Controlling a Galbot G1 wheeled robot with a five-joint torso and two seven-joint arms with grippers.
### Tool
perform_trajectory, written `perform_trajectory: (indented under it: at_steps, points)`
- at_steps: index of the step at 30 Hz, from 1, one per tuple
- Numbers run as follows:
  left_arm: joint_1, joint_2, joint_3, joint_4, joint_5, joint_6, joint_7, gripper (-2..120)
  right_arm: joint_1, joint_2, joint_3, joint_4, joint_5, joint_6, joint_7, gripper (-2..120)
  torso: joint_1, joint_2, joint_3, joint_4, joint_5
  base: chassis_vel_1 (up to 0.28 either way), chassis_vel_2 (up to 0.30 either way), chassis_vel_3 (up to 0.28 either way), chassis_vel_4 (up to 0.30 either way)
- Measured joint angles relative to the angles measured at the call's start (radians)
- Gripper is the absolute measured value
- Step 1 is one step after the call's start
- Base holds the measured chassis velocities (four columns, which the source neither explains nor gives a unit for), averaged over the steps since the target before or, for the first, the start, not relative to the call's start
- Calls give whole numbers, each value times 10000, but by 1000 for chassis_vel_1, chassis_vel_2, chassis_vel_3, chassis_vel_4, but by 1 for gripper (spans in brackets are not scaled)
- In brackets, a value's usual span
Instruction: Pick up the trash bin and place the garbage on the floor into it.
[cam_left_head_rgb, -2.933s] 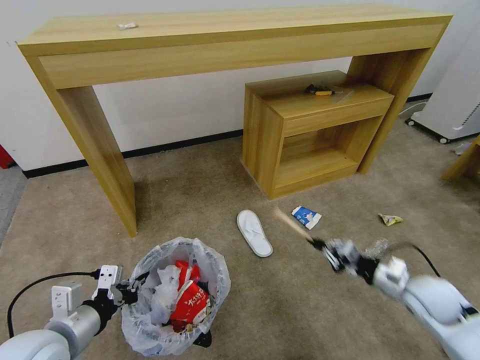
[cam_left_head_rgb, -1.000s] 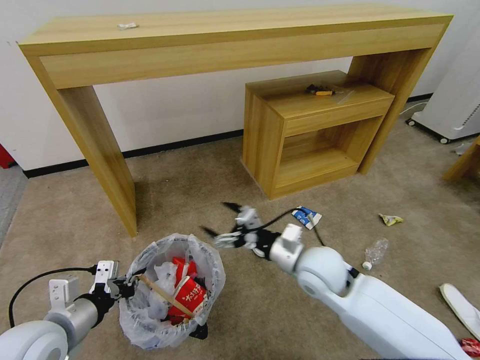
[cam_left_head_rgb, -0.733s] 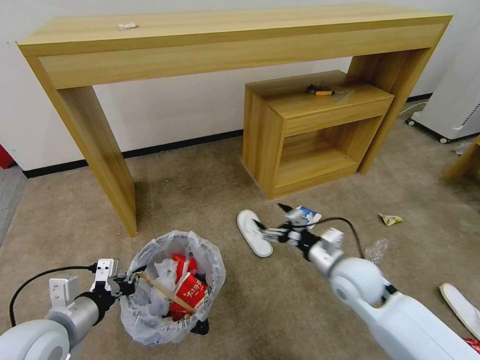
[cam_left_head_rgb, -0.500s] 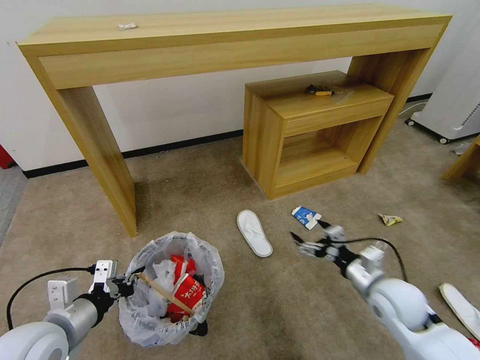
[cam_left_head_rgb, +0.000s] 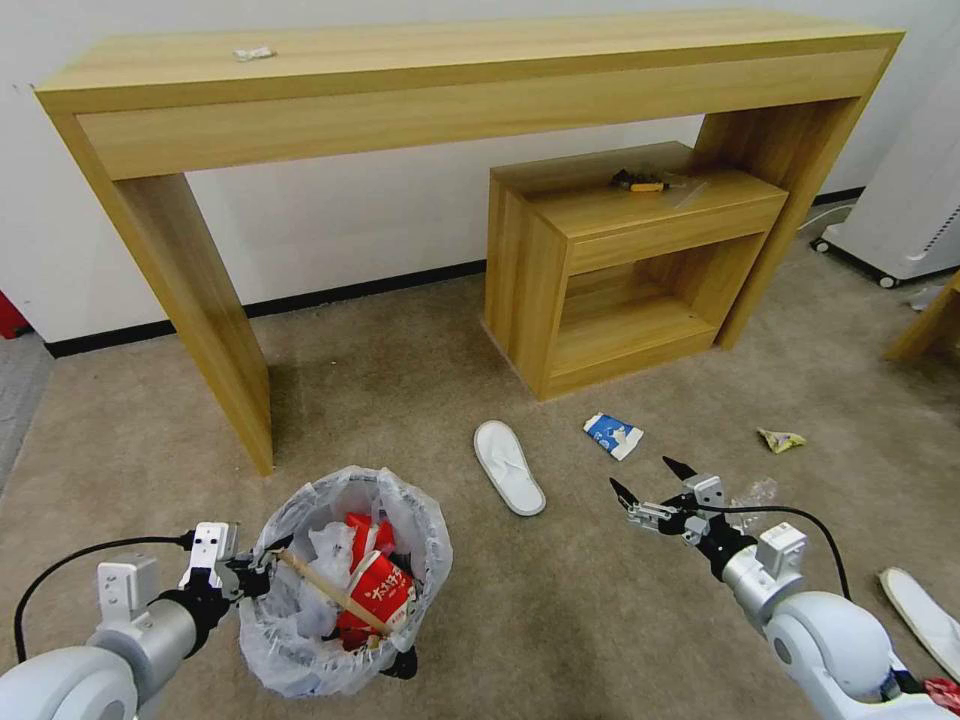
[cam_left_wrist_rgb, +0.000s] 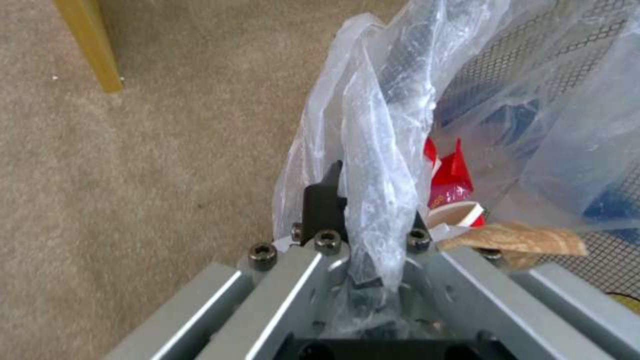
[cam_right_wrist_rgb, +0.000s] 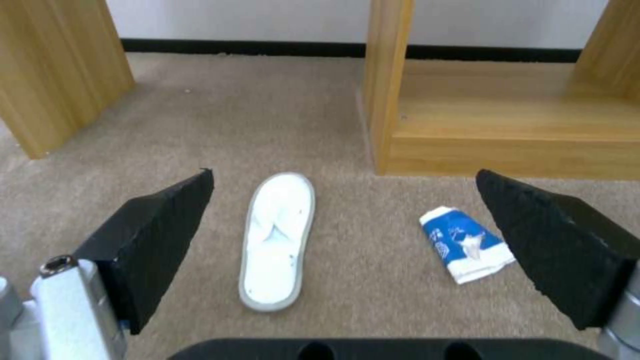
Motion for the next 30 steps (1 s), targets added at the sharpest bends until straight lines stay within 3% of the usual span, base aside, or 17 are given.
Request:
perform_trajectory:
  at_steps: [19,28,30]
  points:
    - [45,-21,37,7,97,0,25,0,-6,66,-167,-630,-237,755,-75,100,4,-2,3,-2,0,-201,204,200,-203]
    - [209,-18,-35,29,171,-1,80,0,864,-428,-1571,-1945,-249,805,-655,100,4,-3,3,-2,0,-88,80,77,-76]
    - [267,23,-81,-12,165,-1,80,0,1658,-755,-2721,-2912,-312,1034,-1265,100,1,-2,1,-1,2,0,0,0,0]
